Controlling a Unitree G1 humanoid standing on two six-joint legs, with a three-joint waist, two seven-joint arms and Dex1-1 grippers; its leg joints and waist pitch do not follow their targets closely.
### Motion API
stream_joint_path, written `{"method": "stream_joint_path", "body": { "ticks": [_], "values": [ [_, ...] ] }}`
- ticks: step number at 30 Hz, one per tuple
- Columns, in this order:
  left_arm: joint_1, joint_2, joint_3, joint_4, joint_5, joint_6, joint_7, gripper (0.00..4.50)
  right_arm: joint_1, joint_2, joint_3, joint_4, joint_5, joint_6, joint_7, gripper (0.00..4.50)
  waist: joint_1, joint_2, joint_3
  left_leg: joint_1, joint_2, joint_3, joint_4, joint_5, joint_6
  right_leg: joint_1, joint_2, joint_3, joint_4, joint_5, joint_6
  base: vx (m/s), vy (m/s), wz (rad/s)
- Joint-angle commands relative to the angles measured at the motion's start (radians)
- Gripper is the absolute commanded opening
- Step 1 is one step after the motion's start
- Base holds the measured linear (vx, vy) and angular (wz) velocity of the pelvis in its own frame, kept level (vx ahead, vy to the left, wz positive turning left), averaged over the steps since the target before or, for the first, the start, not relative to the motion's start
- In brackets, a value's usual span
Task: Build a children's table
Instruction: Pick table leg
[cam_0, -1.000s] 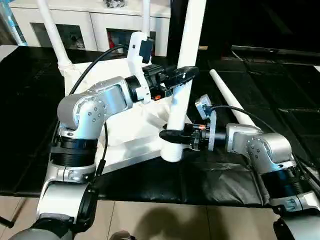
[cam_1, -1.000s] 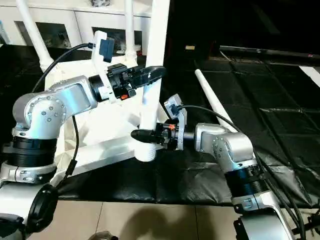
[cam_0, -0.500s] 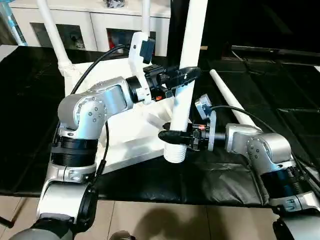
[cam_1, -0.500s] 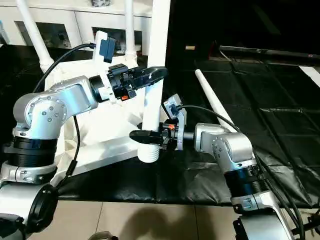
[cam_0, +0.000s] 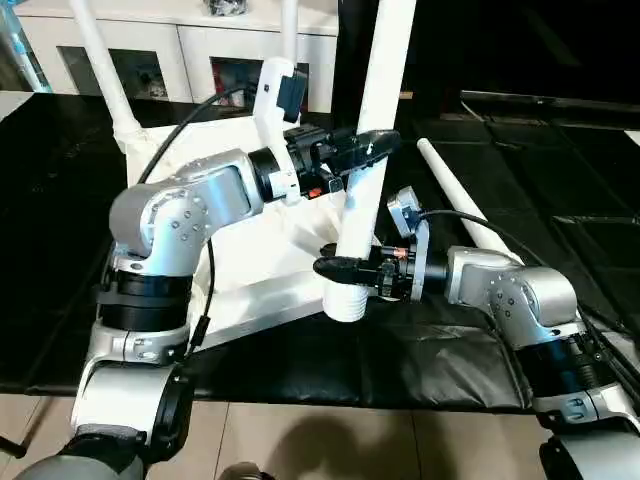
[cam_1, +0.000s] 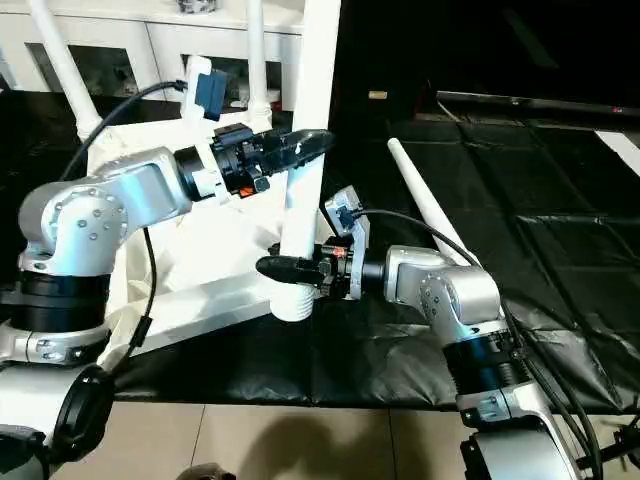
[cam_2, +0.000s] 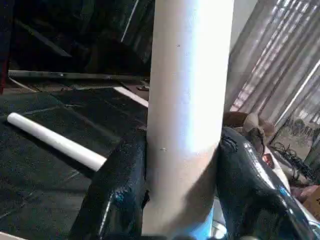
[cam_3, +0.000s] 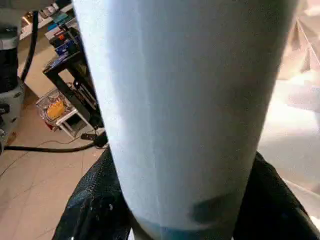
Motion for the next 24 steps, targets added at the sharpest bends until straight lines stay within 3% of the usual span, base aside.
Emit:
{"method": "stream_joint_path", "body": {
  "ticks": [1, 8, 12, 17, 20, 21, 24],
  "values": [
    [-0.049, -0.032, 0.017, -0.067, -0.097, 0.022, -0.015, 2.48, 0.015, 0.003, -0.028, 0.014, -0.016, -0.008, -0.043, 2.01, -0.001, 0.001, -0.086, 0.007, 0.046, -0.015, -0.061, -0.096, -0.003, 0.069, -0.085, 0.065, -0.062, -0.204, -0.15, 0.0, 0.0, 0.0],
    [-0.045, -0.052, 0.029, -0.088, -0.106, 0.01, -0.008, 3.08, 0.006, 0.021, -0.04, 0.031, -0.031, -0.02, -0.085, 1.99, -0.002, 0.001, -0.083, 0.008, 0.045, -0.015, -0.063, -0.111, -0.004, 0.067, -0.082, 0.063, -0.071, -0.26, -0.119, 0.0, 0.0, 0.0],
    [-0.029, -0.047, 0.034, -0.1, -0.093, 0.003, 0.006, 3.11, 0.016, 0.035, -0.064, 0.026, -0.029, -0.046, -0.114, 1.99, -0.002, -0.003, -0.084, 0.008, 0.047, -0.016, -0.064, -0.107, -0.006, 0.067, -0.084, 0.064, -0.068, -0.254, -0.116, 0.0, 0.0, 0.0],
    [-0.013, -0.033, 0.073, -0.084, -0.074, -0.019, 0.046, 3.11, 0.028, 0.056, -0.109, 0.024, -0.025, -0.075, -0.172, 1.98, -0.003, 0.007, -0.084, 0.01, 0.047, -0.016, -0.064, -0.111, -0.015, 0.065, -0.083, 0.065, -0.068, -0.229, -0.134, 0.0, 0.0, 0.0],
    [0.006, -0.017, 0.089, -0.069, -0.049, -0.043, 0.059, 3.11, 0.045, 0.072, -0.125, 0.04, -0.067, -0.145, -0.246, 1.92, -0.005, 0.007, -0.085, 0.009, 0.044, -0.016, -0.064, -0.112, -0.017, 0.067, -0.082, 0.064, -0.068, -0.228, -0.125, 0.0, 0.0, 0.0],
    [0.014, -0.009, 0.099, -0.067, -0.045, -0.048, 0.063, 3.11, 0.05, 0.076, -0.131, 0.044, -0.082, -0.16, -0.279, 1.91, -0.007, 0.014, -0.083, 0.008, 0.043, -0.016, -0.065, -0.121, -0.023, 0.066, -0.082, 0.063, -0.069, -0.245, -0.12, 0.0, 0.0, 0.0],
    [0.042, 0.025, 0.102, -0.072, -0.036, -0.056, 0.046, 3.11, 0.063, 0.068, -0.136, 0.046, -0.132, -0.204, -0.337, 1.91, -0.013, 0.012, -0.083, 0.01, 0.041, -0.016, -0.066, -0.133, -0.031, 0.066, -0.08, 0.063, -0.073, -0.273, -0.098, 0.0, 0.0, 0.0]
  ]
}}
